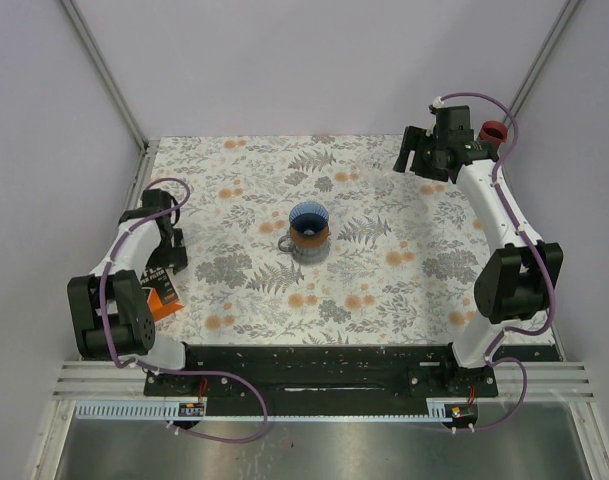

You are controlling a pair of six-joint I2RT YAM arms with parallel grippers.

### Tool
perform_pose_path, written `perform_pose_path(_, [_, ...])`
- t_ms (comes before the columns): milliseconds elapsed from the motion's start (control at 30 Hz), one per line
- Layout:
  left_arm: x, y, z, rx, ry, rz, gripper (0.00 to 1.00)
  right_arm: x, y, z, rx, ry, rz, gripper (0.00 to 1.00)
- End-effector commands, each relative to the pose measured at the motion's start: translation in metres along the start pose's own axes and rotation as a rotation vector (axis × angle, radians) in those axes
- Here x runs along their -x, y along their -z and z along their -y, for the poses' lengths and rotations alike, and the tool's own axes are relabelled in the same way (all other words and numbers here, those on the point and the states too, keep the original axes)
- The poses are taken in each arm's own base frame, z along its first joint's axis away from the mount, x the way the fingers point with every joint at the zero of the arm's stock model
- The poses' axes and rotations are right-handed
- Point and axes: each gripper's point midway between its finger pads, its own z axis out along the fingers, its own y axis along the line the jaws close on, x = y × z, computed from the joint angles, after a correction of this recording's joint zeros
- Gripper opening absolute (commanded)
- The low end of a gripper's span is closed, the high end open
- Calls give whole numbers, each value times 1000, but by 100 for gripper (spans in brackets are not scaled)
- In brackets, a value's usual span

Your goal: Place the coffee filter in the dripper

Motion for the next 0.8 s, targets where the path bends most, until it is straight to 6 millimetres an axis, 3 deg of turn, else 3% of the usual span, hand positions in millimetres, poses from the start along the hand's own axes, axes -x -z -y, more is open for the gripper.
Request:
perform_pose_path(0, [1,-8,-19,106,20,-1,98,19,16,-5,8,23,89,84])
perform_pose_path(133, [-9,-21,-14,110,-27,-68,96,18,16,-5,9,30,92,84])
perform_pose_path(300, [-13,-22,-12,91,-52,-89,81,17,16,-4,8,37,89,84])
perform_pose_path(400, [-15,-18,-16,99,-72,-93,60,19,16,-6,15,43,93,84])
perform_pose_path(567, [-18,-7,-16,64,-100,-106,16,18,18,-10,33,43,91,84])
perform_pose_path(767, [-6,22,-7,-60,-127,-57,0,22,29,-13,43,49,113,84])
